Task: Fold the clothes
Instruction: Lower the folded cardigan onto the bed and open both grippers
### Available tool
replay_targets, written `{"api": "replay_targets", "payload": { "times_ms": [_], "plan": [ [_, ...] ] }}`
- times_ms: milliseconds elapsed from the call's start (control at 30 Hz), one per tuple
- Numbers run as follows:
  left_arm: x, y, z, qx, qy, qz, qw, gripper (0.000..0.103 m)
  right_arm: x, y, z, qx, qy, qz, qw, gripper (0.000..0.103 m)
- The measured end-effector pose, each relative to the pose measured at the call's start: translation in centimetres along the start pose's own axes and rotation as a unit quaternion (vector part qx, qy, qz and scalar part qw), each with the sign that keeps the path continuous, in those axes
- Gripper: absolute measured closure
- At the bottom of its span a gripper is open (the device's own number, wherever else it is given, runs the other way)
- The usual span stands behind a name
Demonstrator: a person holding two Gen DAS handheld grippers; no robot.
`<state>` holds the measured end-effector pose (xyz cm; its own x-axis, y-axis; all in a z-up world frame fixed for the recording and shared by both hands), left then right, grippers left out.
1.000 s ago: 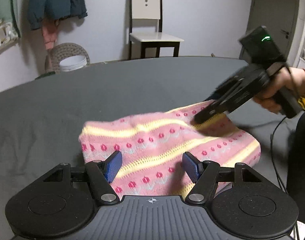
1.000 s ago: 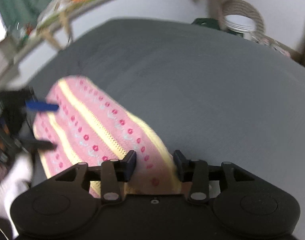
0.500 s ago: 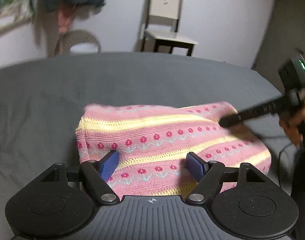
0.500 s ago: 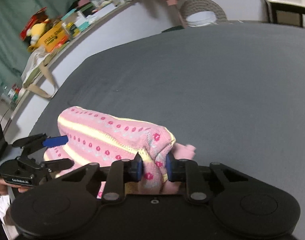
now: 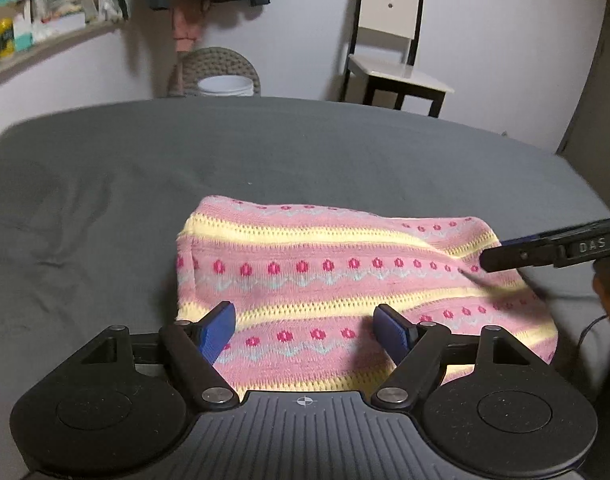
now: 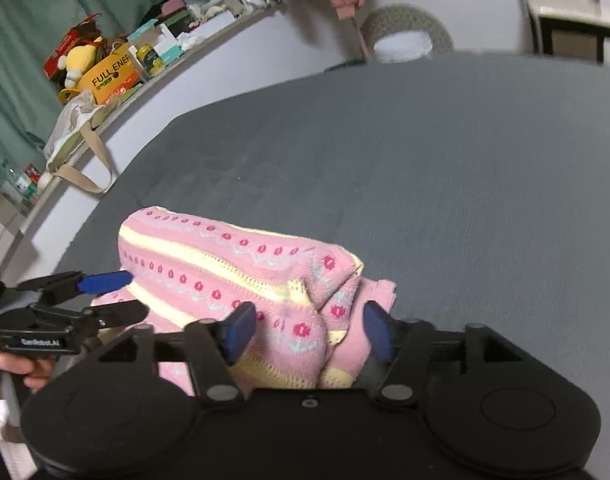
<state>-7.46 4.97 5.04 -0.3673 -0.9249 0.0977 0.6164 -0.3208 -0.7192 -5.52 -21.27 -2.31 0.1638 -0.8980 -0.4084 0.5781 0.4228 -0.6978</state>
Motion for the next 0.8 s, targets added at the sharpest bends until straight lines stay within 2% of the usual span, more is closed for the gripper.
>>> {"api": "replay_targets", "payload": {
  "times_ms": [100,233,400,600,700,800],
  "plan": [
    [1.0,-0.6,0.1,-0.003,0.030,0.024,0.9993,0.026,-0.6,-0.6,-0.5,0.013,-0.007,-0.016,1.000,0.041],
    [1.2,-1.2,0.2,-0.003,0.046,0.040,0.9981,0.026,-1.2,-0.7,-0.9,0.023,-0.013,-0.029,0.999,0.039],
    [0.6,-2.0,-0.1,-0.004,0.049,0.047,0.9976,0.026,-1.5,-0.2,-0.8,0.033,-0.020,-0.044,0.998,0.038],
    [0.2,-2.0,-0.5,-0.006,0.043,0.048,0.9979,0.022,-0.5,0.7,-0.2,0.066,0.018,-0.042,0.997,0.040],
    [0.2,-1.9,-0.6,-0.007,0.045,0.049,0.9978,0.020,-0.2,1.4,0.4,0.065,0.027,-0.036,0.997,0.063],
    [0.1,-1.9,-0.8,-0.008,0.044,0.052,0.9976,0.017,-0.4,1.8,0.4,0.058,0.015,-0.041,0.997,0.075]
  ]
}}
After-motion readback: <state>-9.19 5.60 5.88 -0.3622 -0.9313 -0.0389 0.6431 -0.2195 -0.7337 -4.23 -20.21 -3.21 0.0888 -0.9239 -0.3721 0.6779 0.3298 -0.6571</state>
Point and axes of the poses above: each gripper's, at about its wrist camera, not at the fingertips, and y roughly the way its jaws point, x to its right, z to its top, the point moved 1 cm from there along y, roughly the way its jaws point, and after that the axes turned 2 degrees about -z, right-handed, at the moved point
